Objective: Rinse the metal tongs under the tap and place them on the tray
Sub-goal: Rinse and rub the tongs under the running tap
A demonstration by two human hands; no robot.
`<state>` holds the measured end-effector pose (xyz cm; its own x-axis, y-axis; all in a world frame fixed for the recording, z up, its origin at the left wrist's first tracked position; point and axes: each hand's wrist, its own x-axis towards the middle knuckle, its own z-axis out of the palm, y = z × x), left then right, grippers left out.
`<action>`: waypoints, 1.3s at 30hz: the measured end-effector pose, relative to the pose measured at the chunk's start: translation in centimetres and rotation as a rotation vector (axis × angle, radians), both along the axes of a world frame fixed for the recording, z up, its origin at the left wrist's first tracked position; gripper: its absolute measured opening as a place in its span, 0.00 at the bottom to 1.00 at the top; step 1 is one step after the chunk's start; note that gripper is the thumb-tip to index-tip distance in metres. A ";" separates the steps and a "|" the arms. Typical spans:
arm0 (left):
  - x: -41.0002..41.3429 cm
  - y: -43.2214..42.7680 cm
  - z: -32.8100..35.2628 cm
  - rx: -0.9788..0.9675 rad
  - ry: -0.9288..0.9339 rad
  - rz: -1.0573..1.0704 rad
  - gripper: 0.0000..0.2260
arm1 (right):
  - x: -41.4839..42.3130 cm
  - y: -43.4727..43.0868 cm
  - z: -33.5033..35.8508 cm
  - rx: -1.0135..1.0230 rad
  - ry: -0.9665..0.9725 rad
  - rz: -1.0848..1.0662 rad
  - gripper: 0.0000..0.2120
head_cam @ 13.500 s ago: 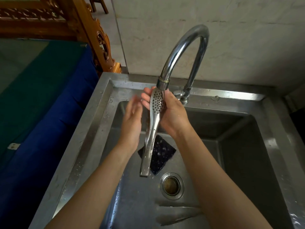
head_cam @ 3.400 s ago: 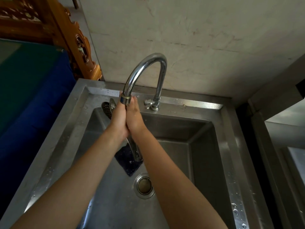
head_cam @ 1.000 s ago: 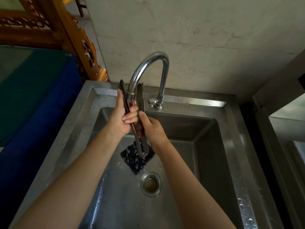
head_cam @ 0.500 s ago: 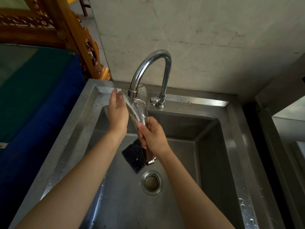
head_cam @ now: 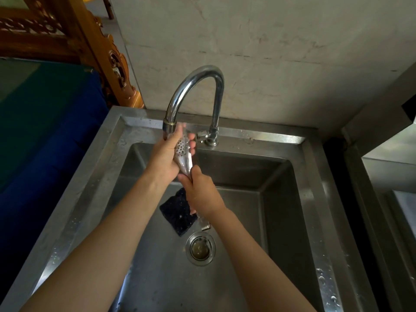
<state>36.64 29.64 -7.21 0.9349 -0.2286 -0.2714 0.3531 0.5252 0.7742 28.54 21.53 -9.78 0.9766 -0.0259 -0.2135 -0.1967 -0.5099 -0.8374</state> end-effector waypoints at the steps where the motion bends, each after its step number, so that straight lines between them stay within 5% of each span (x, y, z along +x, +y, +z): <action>1: 0.1 -0.2 -0.1 0.003 0.030 0.017 0.07 | 0.2 -0.2 0.2 0.013 0.033 0.013 0.15; 4: 0.1 -0.3 0.1 0.065 0.059 0.050 0.11 | 0.6 -0.4 0.8 0.169 0.027 -0.087 0.15; 8: -1.8 -1.5 0.8 0.149 0.037 0.045 0.14 | 2.8 0.5 2.6 0.284 -0.255 -0.249 0.16; 11: -3.2 -2.3 1.9 0.038 0.058 0.002 0.18 | 5.0 1.1 3.6 0.230 -0.185 -0.220 0.25; 15: -2.8 -1.8 2.6 0.201 0.041 -0.046 0.24 | 6.3 1.5 3.9 0.372 -0.115 -0.236 0.25; 19: -2.7 -1.1 2.7 -0.054 0.119 0.025 0.14 | 6.1 3.3 3.3 0.367 -0.079 -0.183 0.23; 25: -3.5 0.5 1.7 -0.105 0.182 -0.034 0.18 | 7.9 3.4 3.4 0.240 -0.018 -0.158 0.19; 29: -2.0 1.5 1.8 -0.338 0.218 0.000 0.20 | 6.8 5.8 3.4 0.253 -0.065 -0.135 0.21; 34: -1.7 1.4 1.5 0.135 0.161 -0.028 0.13 | 8.6 4.3 3.7 0.239 -0.012 -0.207 0.18; 39: -1.2 1.7 2.2 -0.149 0.211 -0.016 0.14 | 8.3 6.0 3.6 0.297 -0.051 -0.325 0.18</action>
<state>35.42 31.35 -5.05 0.8572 -0.2952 -0.4221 0.5079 0.6208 0.5973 36.82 27.52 -6.14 0.9373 -0.2784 -0.2097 -0.2615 -0.1638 -0.9512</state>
